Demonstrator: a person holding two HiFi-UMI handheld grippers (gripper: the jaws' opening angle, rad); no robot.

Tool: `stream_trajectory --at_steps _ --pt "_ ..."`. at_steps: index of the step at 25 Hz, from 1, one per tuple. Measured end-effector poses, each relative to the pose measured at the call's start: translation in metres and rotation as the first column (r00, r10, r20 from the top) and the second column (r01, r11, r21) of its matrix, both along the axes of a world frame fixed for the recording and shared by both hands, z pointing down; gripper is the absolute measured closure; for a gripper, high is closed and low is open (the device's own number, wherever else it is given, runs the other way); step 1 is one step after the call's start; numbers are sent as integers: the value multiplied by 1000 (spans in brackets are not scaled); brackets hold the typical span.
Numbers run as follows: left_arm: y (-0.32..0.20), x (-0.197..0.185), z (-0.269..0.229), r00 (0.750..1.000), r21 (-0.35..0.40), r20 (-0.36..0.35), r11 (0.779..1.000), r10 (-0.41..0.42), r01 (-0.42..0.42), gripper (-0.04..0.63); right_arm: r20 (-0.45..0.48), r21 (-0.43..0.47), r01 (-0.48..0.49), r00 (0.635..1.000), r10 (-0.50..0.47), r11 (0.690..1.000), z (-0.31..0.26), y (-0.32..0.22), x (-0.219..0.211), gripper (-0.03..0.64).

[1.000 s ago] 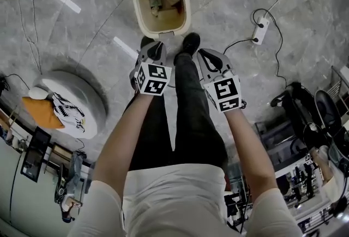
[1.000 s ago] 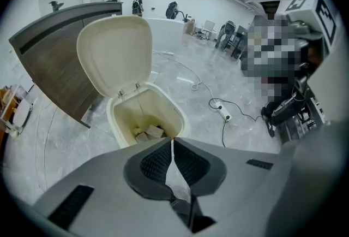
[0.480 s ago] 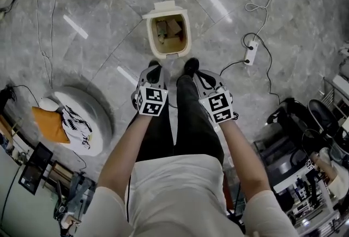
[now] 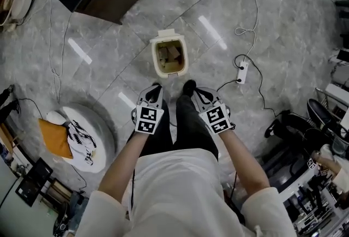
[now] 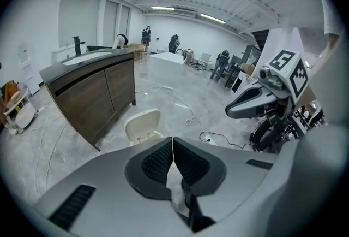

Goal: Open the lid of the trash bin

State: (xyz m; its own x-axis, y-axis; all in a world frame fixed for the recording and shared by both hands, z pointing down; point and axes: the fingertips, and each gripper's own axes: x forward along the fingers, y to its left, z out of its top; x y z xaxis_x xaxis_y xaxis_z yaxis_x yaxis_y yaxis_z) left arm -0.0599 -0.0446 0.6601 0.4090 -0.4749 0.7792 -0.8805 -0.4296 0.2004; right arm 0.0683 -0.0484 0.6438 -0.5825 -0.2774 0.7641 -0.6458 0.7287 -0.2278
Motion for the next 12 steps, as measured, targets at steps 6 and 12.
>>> stream_trajectory --at_steps 6,12 --pt "-1 4 -57 997 50 -56 997 59 -57 577 53 34 -15 998 13 999 -56 -8 -7 584" --pt "1 2 -103 990 85 -103 993 93 -85 577 111 63 -51 993 44 997 -106 -13 -12 584"
